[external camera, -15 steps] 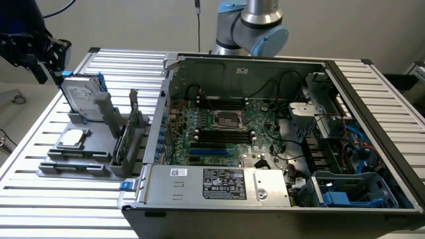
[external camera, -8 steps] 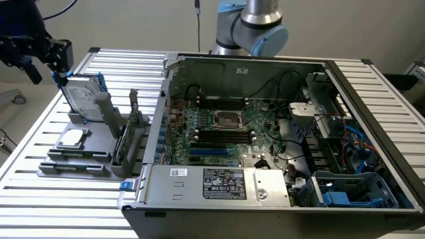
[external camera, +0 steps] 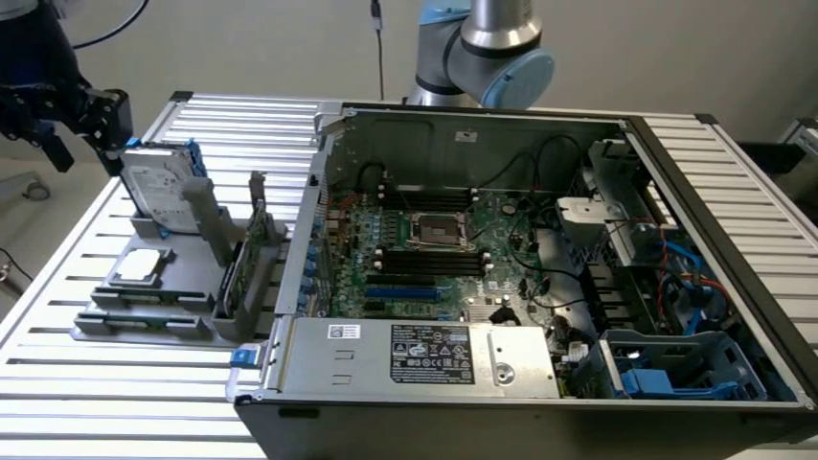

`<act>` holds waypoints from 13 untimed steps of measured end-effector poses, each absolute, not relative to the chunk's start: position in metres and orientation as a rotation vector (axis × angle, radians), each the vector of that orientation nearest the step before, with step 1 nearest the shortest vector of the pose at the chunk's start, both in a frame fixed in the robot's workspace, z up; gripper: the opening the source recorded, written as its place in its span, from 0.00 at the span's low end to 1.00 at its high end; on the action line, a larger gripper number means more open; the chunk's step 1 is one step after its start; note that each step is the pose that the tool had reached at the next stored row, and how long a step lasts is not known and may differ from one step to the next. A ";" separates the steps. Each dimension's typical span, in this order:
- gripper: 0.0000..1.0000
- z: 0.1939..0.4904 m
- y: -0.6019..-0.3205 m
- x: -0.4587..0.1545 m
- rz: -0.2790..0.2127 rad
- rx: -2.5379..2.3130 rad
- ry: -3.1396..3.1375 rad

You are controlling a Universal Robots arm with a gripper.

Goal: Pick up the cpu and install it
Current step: 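Pick up the cpu and move it towards the insertion slot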

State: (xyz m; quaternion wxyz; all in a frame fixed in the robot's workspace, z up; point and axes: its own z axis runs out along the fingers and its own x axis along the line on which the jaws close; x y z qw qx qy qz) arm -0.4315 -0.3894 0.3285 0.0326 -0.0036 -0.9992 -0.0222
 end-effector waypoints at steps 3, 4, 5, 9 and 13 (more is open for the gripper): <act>0.60 0.323 -0.390 -0.432 -0.068 -0.011 -3.076; 0.60 0.321 -0.390 -0.432 -0.068 -0.011 -3.076; 0.60 0.319 -0.390 -0.432 -0.068 -0.011 -3.076; 0.60 0.312 -0.391 -0.431 -0.068 -0.011 -3.076; 0.60 0.305 -0.393 -0.431 -0.068 -0.011 -3.076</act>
